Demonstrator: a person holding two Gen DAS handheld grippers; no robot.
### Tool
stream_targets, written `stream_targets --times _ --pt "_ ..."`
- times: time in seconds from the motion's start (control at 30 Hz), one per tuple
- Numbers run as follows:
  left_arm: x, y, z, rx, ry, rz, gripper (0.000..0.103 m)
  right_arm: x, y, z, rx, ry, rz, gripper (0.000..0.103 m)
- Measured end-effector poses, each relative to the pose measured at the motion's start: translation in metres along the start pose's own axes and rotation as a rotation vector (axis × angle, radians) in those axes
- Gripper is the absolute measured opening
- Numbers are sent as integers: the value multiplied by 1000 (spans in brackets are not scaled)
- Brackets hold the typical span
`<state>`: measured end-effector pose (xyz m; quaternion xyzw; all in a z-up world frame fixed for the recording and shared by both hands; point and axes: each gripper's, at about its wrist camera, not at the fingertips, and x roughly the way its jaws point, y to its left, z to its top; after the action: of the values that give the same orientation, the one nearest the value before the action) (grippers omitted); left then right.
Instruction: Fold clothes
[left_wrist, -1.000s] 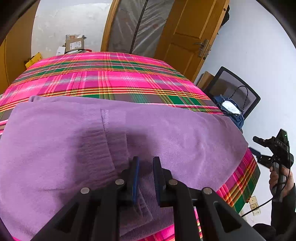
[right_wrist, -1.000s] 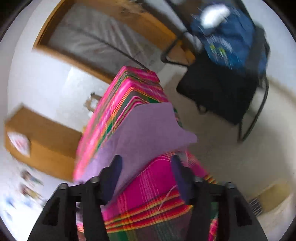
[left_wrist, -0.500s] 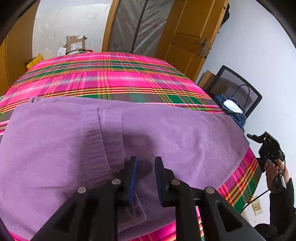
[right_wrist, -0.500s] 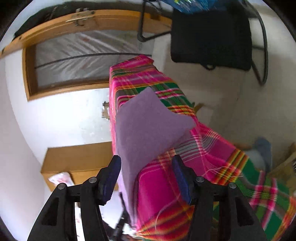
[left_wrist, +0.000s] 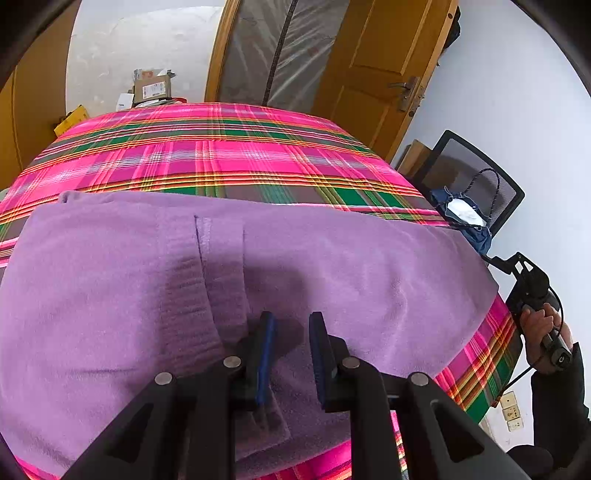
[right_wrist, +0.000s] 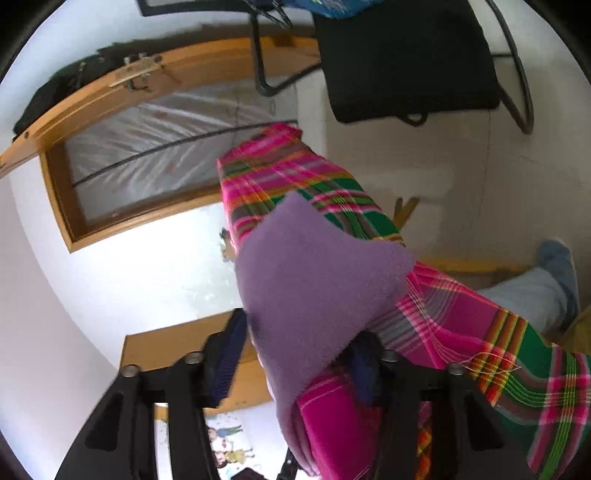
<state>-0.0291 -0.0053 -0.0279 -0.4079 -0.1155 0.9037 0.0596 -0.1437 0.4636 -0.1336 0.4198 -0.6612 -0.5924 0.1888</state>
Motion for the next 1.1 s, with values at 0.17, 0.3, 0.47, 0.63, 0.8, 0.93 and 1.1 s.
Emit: stream_targets --times 0.17,0.3,0.47,0.63,0.8,0.93,1.1 --pt "-1 1 -1 -2 -3 -4 19 -9 18 -3 -100 -47 4 20" --pt "-1 0 0 -3 -3 -10 19 -11 35 -9 -198 -60 -6 9" --pt "-1 -3 1 2 0 -23 19 -12 56 -15 -316 -76 -18 8" --pt "-1 -5 0 3 -2 -35 19 -10 71 -19 -367 -74 -28 8" --pt "-2 -8 2 9 -8 -43 19 -8 89 -30 -453 -70 -44 8" --pt "-2 -14 4 27 -11 -55 19 -6 109 -42 -522 -55 -42 8" --pt "2 -28 7 63 -7 -87 19 -2 133 -57 -599 -34 -37 8"
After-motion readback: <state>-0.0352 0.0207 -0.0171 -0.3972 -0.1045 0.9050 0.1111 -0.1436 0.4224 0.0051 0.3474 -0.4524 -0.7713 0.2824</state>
